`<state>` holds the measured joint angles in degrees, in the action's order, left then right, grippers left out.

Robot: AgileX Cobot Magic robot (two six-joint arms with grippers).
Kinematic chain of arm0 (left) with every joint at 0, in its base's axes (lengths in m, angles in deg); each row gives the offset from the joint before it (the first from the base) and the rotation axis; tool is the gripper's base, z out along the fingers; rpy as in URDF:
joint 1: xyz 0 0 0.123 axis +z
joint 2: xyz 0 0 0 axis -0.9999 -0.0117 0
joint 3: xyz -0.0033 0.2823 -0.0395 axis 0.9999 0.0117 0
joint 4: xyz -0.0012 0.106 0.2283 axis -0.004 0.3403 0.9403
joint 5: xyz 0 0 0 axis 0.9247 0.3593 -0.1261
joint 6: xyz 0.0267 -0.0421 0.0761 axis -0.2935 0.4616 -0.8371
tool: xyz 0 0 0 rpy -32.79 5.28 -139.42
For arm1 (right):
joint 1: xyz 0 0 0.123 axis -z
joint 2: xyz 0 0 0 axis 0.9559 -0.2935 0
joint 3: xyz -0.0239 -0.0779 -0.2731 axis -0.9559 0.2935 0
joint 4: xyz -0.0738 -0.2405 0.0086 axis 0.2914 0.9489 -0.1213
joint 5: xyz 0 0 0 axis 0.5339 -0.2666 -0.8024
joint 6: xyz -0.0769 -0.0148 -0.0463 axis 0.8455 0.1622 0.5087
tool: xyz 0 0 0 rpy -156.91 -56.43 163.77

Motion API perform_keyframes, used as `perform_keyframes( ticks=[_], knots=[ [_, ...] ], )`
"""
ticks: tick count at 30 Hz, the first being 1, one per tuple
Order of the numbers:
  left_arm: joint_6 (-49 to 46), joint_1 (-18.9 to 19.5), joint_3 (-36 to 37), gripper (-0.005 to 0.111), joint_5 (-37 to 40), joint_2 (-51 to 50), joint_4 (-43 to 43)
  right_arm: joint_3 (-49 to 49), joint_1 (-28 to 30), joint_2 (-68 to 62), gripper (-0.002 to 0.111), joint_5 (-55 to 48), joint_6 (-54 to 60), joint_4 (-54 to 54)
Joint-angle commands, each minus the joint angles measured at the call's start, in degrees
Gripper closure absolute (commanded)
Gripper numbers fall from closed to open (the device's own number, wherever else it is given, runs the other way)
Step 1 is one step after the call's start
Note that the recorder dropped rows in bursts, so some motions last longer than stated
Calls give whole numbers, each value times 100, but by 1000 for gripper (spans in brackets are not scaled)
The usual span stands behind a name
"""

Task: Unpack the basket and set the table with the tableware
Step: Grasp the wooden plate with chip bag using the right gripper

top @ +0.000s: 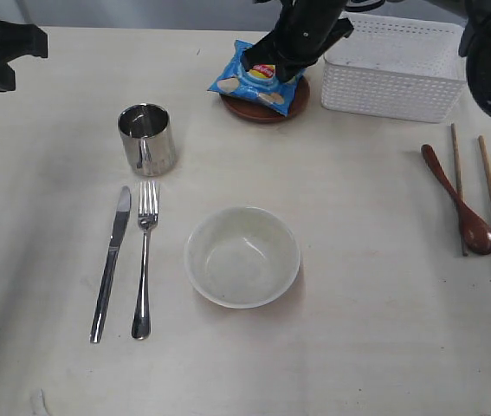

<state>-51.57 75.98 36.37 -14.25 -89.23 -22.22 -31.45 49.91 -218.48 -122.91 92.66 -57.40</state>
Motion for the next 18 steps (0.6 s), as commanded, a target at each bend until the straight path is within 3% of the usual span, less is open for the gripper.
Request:
perform_keyframes(
  ticks=[1, 18],
  knots=[
    [-15, 0, 32, 107, -52, 4, -41, -33, 92, -48, 109, 166, -59, 56],
    [-15, 0, 32, 107, -52, 4, -41, -22, 10, -237, 109, -161, -84, 55]
  ],
)
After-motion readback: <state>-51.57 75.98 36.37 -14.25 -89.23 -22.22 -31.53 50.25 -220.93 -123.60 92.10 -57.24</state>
